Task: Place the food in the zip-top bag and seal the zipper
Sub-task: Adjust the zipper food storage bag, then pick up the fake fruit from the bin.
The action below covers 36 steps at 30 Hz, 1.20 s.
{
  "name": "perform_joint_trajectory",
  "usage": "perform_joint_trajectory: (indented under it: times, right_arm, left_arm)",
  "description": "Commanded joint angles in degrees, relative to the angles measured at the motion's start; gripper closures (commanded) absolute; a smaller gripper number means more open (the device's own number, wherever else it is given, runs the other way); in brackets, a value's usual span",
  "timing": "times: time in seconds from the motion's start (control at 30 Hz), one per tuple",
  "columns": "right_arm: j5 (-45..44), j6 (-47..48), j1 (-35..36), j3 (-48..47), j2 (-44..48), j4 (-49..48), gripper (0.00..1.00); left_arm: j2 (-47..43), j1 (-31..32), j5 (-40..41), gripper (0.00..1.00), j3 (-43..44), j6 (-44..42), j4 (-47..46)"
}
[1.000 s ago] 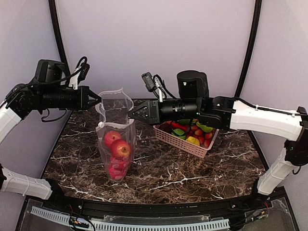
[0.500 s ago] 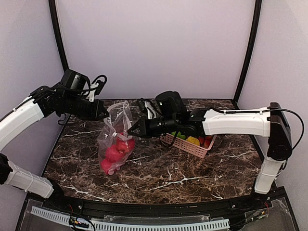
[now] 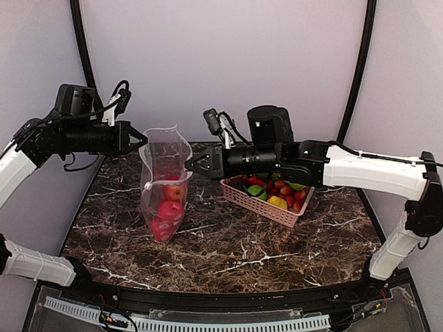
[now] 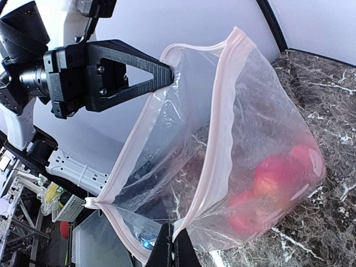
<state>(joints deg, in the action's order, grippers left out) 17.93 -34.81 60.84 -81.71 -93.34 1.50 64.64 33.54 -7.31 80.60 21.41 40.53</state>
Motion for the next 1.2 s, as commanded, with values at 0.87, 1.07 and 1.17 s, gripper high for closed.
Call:
perform_joint_trajectory:
  times: [0.87, 1.07, 1.17]
  right_arm:
    - [-18.54, 12.06, -15.52, 3.70, 7.94, 23.00, 0.12]
    - [-16.19, 16.50, -20.37, 3.32, 1.33, 25.49, 0.24]
    - [-16.06, 18.27, -21.44, 1.35, -2.37, 27.86, 0.31]
  left_arm:
    - [6.32, -4.78, 5.35, 0.99, 12.07, -7.51, 8.59]
    - [7.34, -4.97, 3.25, 0.99, 6.70, -8.61, 7.02]
    - [7.14, -4.98, 0.50, 0.99, 3.18, -7.36, 4.71]
